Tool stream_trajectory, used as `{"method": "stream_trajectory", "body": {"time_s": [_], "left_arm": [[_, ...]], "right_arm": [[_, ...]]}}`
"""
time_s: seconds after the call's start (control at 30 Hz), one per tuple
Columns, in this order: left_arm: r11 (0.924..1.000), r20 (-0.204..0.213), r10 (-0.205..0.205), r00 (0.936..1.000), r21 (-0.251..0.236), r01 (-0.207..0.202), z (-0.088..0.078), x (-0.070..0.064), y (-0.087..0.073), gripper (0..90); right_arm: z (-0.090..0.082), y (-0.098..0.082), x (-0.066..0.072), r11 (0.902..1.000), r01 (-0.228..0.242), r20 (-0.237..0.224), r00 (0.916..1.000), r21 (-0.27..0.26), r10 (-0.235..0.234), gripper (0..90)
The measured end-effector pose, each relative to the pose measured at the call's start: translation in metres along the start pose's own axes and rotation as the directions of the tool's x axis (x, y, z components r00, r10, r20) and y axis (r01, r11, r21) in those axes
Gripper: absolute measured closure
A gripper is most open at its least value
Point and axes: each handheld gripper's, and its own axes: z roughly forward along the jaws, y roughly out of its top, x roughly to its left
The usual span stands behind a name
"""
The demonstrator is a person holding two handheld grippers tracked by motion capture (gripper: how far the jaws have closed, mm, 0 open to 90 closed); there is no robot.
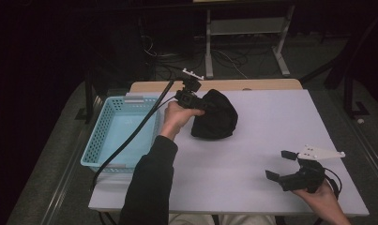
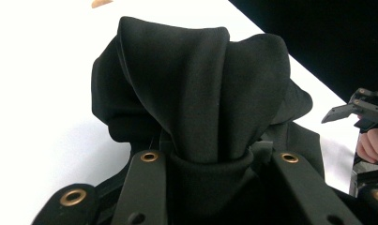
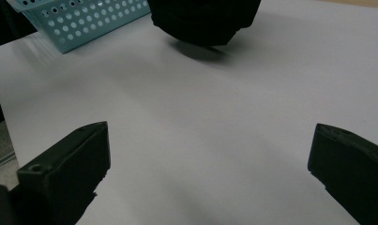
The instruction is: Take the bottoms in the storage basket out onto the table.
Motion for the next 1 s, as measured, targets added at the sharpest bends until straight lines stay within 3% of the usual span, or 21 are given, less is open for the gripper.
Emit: {"method": "stream_trajectory", "body": {"time_s": [0.17, 0.67, 0.77, 1.0], "left_arm": [[0.9999, 0.003, -0.006, 1.0, 0.008, 0.006, 0.012, 0.0, -0.004, 68.9], [0.9983, 0.029, 0.027, 0.9992, 0.05, -0.029, 0.052, -0.007, -0.024, 66.0], [0.9982, 0.052, 0.031, 0.9982, 0.049, -0.034, 0.06, -0.011, -0.029, 62.8], [0.9991, 0.112, 0.042, 0.9929, 0.005, -0.042, 0.067, -0.02, -0.032, 42.1]], "right_arm": [[0.0, 0.0, 0.0, 1.0, 0.0, -0.001, 1.0, 0.0, 0.0, 0.0], [0.0, 0.0, 0.0, 1.0, 0.003, -0.003, 1.0, 0.002, -0.003, 0.0], [0.0, 0.0, 0.0, 1.0, 0.003, -0.004, 1.0, 0.001, -0.003, 0.0], [0.0, 0.0, 0.0, 1.0, 0.005, -0.004, 1.0, 0.003, -0.005, 0.0]]}}
